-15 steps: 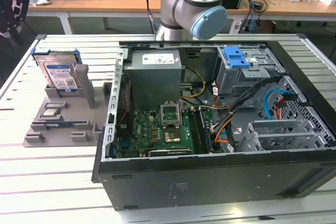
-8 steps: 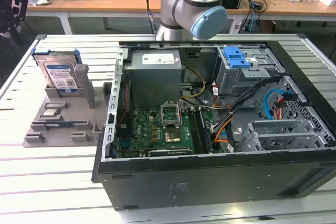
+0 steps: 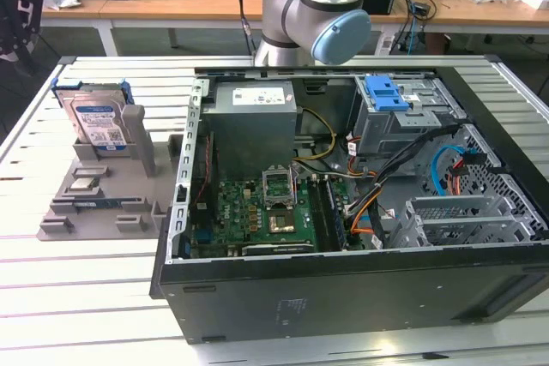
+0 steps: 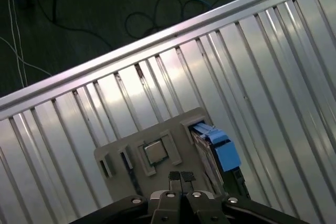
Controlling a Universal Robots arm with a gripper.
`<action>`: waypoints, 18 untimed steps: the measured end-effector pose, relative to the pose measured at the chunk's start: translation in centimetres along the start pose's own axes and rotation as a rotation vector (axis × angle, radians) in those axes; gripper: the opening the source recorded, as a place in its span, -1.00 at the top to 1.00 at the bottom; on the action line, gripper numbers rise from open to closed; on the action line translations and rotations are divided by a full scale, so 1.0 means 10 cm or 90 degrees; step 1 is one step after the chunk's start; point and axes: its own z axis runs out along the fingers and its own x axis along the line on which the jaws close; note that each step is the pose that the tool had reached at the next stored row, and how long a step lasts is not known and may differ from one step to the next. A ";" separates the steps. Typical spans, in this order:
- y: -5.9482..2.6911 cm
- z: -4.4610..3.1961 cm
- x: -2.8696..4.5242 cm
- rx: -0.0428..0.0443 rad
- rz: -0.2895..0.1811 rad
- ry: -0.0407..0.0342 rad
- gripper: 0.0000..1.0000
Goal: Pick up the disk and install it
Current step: 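Pick up the disk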
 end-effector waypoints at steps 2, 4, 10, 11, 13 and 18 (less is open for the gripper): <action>0.000 0.000 0.000 -0.0003 -0.011 0.0004 0.79; 0.000 0.000 0.000 -0.0005 -0.024 0.0008 0.79; 0.000 0.000 0.000 -0.0015 -0.067 0.0023 0.79; 0.000 0.000 0.000 -0.0017 -0.073 0.0025 0.79; 0.000 0.000 0.000 -0.0022 -0.102 0.0038 0.79; 0.000 0.000 0.000 -0.0038 -0.174 0.0062 0.79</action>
